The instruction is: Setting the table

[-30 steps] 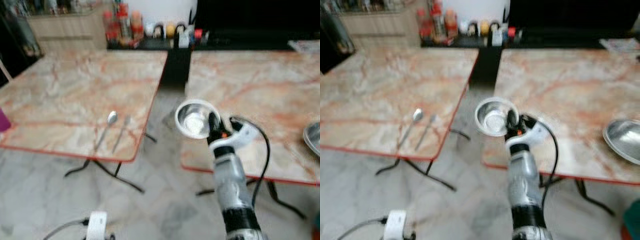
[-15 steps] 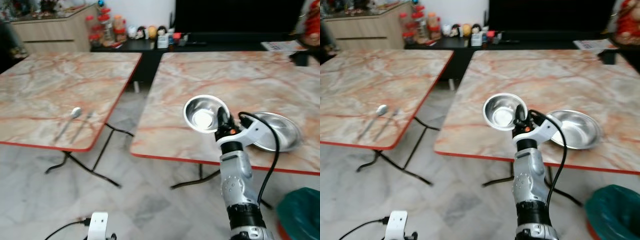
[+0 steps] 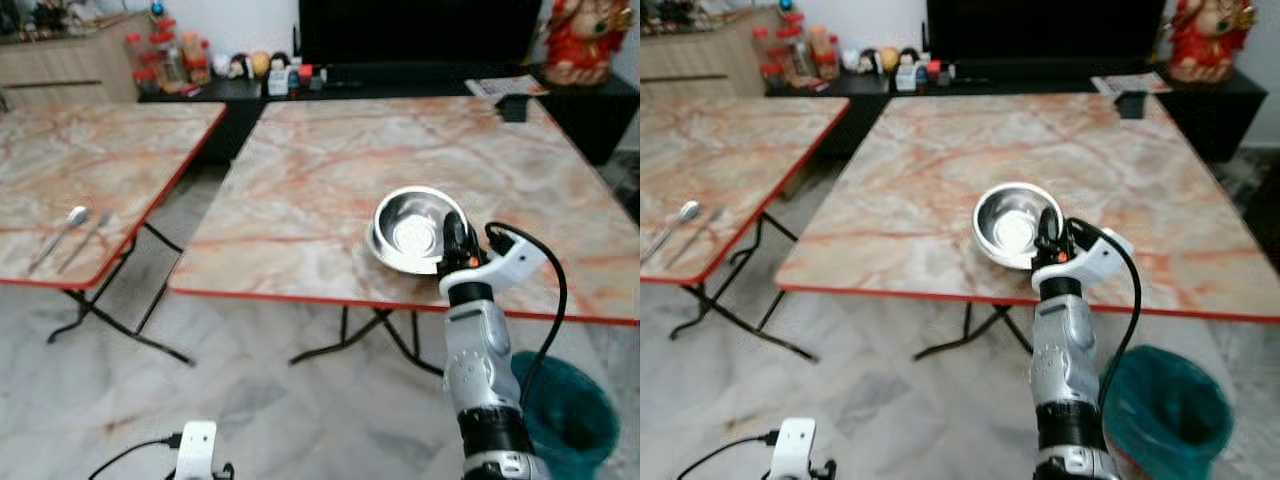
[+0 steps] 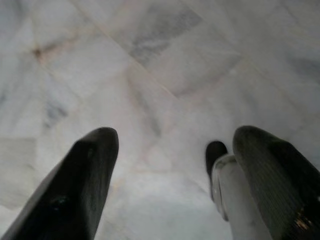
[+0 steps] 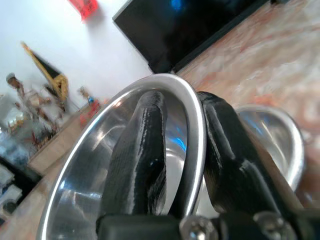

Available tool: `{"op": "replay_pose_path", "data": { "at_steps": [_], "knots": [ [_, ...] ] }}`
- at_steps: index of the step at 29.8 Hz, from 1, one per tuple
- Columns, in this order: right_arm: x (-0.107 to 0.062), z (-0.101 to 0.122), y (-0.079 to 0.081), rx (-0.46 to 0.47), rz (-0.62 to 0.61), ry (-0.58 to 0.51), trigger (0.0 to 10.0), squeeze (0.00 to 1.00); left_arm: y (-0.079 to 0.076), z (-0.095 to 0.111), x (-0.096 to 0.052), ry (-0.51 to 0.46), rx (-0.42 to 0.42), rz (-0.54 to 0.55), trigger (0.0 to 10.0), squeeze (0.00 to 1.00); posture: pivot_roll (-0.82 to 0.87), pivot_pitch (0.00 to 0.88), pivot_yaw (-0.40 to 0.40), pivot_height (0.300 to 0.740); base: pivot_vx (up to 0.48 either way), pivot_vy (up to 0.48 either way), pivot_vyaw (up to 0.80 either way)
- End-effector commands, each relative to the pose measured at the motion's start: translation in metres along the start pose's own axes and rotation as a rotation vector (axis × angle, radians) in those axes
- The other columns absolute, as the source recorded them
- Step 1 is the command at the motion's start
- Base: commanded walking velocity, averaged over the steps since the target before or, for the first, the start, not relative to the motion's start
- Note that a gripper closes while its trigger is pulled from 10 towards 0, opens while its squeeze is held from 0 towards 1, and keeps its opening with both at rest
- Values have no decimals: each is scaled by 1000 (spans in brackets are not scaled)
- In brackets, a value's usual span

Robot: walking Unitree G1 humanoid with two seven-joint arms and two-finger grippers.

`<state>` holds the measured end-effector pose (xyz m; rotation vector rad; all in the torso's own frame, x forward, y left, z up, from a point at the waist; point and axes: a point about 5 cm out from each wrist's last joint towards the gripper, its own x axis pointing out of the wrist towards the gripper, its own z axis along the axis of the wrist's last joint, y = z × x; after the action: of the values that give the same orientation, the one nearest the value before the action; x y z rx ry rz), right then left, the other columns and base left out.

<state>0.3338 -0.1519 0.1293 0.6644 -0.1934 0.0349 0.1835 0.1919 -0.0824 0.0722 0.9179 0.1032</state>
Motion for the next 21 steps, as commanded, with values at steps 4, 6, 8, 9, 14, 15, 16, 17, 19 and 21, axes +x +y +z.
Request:
{"op": "replay_pose_path", "data": {
  "at_steps": [4, 6, 8, 9, 14, 15, 16, 17, 19, 21],
  "knots": [
    [4, 3, 5, -3, 15, -6, 10000, 0, 2, 3, 0, -25, -38, -2, 10000, 0, -16, 10, 60, 740, 0, 0, 0],
    [4, 3, 5, -3, 17, -8, 10000, 0, 1, 3, 0, -32, -49, -6, 10000, 0, -15, 12, 57, 740, 0, 0, 0],
    [4, 3, 5, -3, 18, -8, 10000, 0, 2, 3, 0, -28, -51, 3, 10000, 0, -15, 11, 55, 740, 0, 0, 0],
    [4, 3, 5, -3, 18, -8, 10000, 0, 2, 3, 0, -28, -51, 3, 10000, 0, -15, 11, 55, 740, 0, 0, 0],
    [3, 1, 7, -5, 22, 0, 10000, 0, 5, 6, 0, -45, -67, 20, 10000, 0, -10, 12, 54, 740, 96, 0, 0],
    [3, 1, 7, -5, 22, 0, 10000, 0, 5, 6, 0, -45, -67, 20, 10000, 0, -10, 12, 54, 740, 240, 0, 0],
    [3, 1, 7, -5, 22, 0, 10000, 0, 5, 6, 0, -45, -67, 20, 10000, 0, -10, 12, 54, 740, 240, 0, 0],
    [4, 1, 7, -6, 22, 3, 10000, 0, 6, 6, 0, -46, -66, 21, 10000, 0, -11, 12, 55, 740, 270, 0, 0],
    [4, 0, 7, -11, 23, 8, 10000, 0, 7, 6, 0, -47, -65, 25, 10000, 0, -11, 11, 55, 740, 277, 0, 0],
    [3, -1, 7, -33, 26, 15, 10000, 0, 7, 6, 0, -47, -64, 26, 10000, 0, -12, 11, 57, 740, 285, 0, 0]
  ]
}}
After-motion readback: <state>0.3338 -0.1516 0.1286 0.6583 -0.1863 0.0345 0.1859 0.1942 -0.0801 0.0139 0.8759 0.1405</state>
